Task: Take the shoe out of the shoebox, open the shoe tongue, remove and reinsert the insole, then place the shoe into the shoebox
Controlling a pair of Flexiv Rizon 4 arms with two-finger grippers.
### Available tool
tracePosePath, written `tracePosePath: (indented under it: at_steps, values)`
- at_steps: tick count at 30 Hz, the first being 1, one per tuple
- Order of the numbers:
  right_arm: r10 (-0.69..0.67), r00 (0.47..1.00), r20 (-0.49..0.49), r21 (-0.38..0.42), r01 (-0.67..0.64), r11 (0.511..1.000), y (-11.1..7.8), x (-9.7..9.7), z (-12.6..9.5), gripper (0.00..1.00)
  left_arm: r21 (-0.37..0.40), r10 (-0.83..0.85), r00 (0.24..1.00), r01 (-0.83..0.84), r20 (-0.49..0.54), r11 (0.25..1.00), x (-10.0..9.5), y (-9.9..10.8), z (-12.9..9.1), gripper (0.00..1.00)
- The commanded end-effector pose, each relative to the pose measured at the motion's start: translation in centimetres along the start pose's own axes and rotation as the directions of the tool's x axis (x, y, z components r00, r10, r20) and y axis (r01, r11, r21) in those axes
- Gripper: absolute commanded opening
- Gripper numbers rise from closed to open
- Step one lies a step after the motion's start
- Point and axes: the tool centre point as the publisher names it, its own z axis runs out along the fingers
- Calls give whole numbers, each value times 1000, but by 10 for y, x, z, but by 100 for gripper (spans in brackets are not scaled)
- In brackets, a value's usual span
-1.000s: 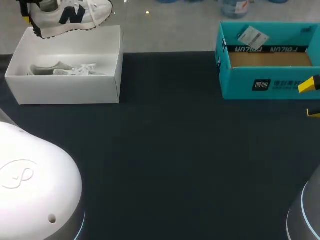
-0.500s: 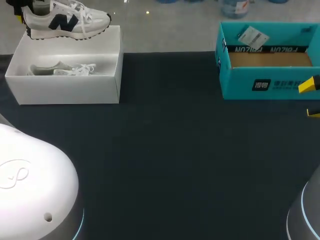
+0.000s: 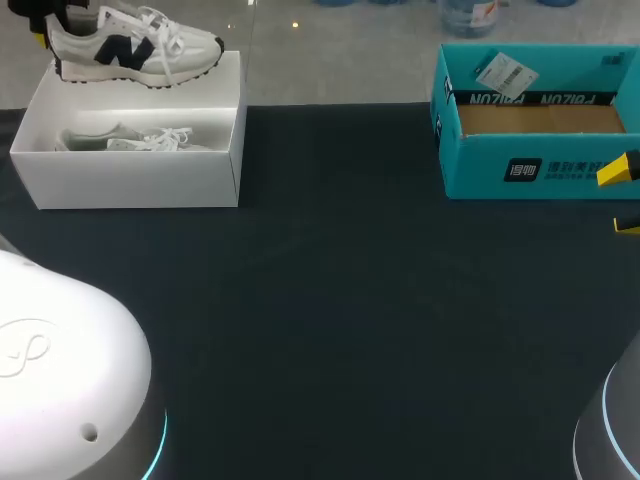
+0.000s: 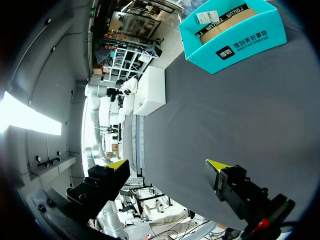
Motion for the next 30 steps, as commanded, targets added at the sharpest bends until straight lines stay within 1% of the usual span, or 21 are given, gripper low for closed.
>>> tracePosePath:
  at_steps: [1,4,8,10,11,14,15,17,19,22,30]
  values:
    - [1,1000,3,-2,-1,1000,-2,0,0,100,-17,24,1000,-24,-10,1000,5,2,18,0]
    - [1,1000,3,-2,-1,1000,-2,0,0,100,-7,36,999,-36,-19,999,7,7,27,0]
    - [1,1000,3,-2,-1,1000,-2,0,0,100,21,46,999,-45,-7,999,4,16,45,0]
    - [1,1000,3,-2,-1,1000,-2,0,0,100,7,32,999,-32,-9,999,1,20,56,0]
    - [1,1000,3,-2,-1,1000,-2,0,0,100,25,37,999,-37,-1,999,1,20,60,0]
    - [1,1000,3,-2,-1,1000,-2,0,0,100,16,41,999,-41,25,999,0,21,70,0]
    - [1,1000,3,-2,-1,1000,-2,0,0,100,18,40,999,-40,27,999,0,22,73,0]
    - [1,1000,3,-2,-1,1000,-2,0,0,100,-2,43,999,-43,14,999,-1,23,81,0]
    - [1,1000,3,-2,-1,1000,-2,0,0,100,-1,46,999,-46,8,999,-3,25,89,0]
    - [1,1000,3,-2,-1,1000,-2,0,0,100,10,54,998,-55,38,998,-4,29,100,0]
    - [1,1000,3,-2,-1,1000,-2,0,0,100,15,52,997,-52,53,999,-11,30,129,0]
